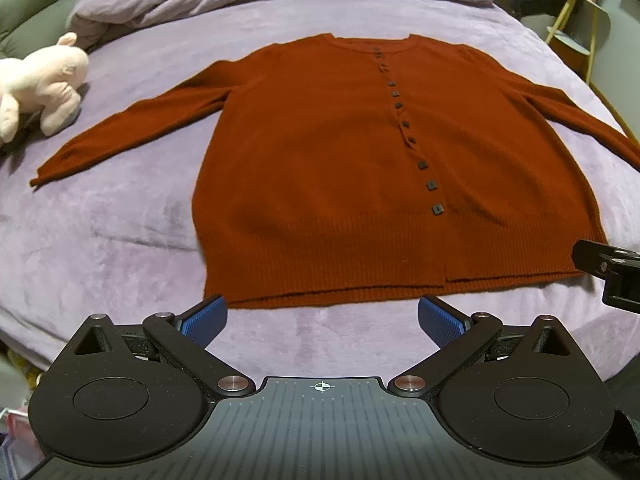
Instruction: Fold small clothes
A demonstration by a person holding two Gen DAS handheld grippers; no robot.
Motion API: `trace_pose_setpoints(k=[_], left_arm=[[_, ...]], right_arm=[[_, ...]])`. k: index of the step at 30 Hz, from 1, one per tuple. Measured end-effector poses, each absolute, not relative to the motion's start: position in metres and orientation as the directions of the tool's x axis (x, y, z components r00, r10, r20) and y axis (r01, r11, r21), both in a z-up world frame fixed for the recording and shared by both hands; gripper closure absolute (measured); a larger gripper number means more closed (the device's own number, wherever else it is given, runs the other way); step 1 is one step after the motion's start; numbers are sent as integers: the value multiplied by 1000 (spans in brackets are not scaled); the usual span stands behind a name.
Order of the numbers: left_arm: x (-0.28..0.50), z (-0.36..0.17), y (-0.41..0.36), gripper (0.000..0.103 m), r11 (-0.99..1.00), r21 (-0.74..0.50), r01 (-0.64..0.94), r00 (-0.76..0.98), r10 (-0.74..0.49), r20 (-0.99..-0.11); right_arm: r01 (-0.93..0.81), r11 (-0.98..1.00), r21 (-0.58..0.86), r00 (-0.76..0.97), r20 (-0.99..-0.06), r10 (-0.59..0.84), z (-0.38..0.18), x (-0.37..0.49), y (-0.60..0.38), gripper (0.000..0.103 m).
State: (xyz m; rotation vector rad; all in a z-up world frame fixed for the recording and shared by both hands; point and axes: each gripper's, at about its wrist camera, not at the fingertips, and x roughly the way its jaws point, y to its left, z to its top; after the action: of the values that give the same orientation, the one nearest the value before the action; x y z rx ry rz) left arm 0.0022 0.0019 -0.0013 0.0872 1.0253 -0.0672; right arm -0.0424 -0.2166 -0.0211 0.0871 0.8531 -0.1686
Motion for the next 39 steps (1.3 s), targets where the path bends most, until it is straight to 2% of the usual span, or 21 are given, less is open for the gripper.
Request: trace_pose_setpoints(k=[39], left_arm=[[8,0,6,0,999,15,30,512,-2,-859]], right_arm=[[178,982,62,645,-761,-69,-28,-43,-225,4]])
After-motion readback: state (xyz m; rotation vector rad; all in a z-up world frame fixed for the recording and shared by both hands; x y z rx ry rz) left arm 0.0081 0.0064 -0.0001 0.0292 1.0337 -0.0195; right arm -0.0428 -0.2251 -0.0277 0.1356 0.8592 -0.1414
